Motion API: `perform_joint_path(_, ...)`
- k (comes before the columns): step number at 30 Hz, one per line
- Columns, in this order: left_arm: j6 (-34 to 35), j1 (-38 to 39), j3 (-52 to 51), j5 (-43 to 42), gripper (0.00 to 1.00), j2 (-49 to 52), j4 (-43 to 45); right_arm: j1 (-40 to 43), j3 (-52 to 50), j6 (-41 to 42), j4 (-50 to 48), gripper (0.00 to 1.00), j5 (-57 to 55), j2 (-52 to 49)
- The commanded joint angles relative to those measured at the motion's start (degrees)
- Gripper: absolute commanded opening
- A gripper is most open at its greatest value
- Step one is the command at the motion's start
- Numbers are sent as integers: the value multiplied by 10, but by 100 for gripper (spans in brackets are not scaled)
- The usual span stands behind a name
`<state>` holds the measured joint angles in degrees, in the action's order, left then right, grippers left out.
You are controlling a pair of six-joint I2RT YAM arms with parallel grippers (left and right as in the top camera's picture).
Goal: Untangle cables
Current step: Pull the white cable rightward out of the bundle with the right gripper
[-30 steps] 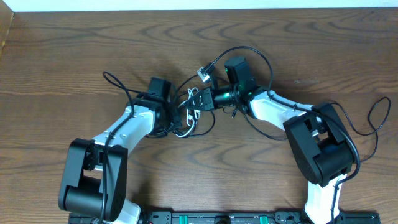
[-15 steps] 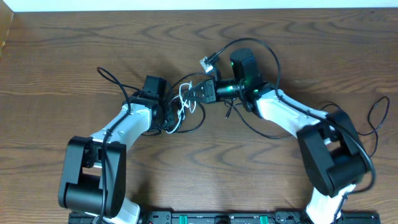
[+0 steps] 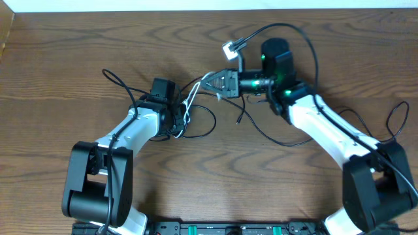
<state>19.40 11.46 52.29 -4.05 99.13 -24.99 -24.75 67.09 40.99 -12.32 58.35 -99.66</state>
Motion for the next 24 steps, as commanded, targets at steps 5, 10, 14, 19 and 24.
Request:
perform_joint_path(5, -12, -3, -11, 23, 8, 29, -8, 38, 7, -8, 5, 1, 3, 75)
perform_joint_path(10, -12, -3, -11, 23, 8, 29, -8, 51, 7, -10, 21, 1, 3, 87)
perform_joint_path(14, -12, -3, -11, 23, 8, 29, -7, 57, 7, -13, 28, 1, 3, 87)
perform_joint_path(19, -12, -3, -11, 23, 8, 29, -8, 65, 7, -18, 36, 1, 3, 88)
perform_joint_path(24, -12, -3, -11, 23, 25, 29, -7, 80, 7, -21, 45, 1, 2, 100)
